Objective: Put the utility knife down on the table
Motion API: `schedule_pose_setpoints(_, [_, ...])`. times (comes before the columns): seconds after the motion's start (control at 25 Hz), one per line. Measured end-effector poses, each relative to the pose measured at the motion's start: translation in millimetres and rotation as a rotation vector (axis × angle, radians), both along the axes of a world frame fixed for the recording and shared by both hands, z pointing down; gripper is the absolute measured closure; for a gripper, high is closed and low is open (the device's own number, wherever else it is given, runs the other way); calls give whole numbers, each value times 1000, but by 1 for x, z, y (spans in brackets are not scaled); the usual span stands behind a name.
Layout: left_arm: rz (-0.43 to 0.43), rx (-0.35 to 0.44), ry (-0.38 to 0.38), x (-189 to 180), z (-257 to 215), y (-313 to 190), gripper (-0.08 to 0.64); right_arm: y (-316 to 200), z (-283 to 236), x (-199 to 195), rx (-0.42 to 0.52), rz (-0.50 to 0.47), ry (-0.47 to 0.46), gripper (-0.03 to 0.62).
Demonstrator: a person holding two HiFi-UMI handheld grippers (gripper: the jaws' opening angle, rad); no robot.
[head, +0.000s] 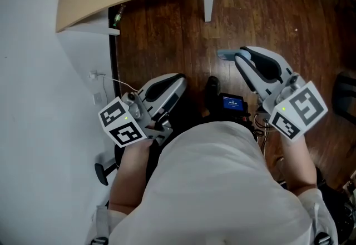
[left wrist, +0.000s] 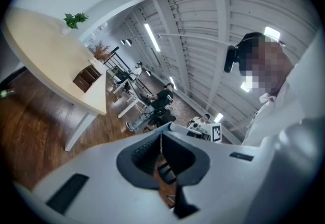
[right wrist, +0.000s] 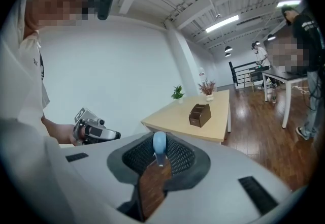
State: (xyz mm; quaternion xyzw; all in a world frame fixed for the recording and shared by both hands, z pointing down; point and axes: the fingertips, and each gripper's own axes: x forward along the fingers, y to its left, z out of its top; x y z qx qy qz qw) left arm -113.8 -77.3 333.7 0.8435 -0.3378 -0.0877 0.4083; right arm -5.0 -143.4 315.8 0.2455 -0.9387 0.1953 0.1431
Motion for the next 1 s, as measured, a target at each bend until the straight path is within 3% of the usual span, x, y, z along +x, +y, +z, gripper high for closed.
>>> schedule_pose_setpoints(0.44, [-19,52,-21,-13,-3,-9,555,-3,-6,-4,63,10,-16,522])
schedule_pose_setpoints(0.6, [5,54,-40,-19,-4,-21,555,-8,-4,-6,48,39,-32,523])
schedule_pose_setpoints(0.8, [-53,27,-75,-8,-6,-4,555,2,2,4,8,-16,-58,523])
schedule_pose_setpoints(1.0, [-45,52,-59,-12,-5,-7,555,-2,2,2,29,-1,-35,523])
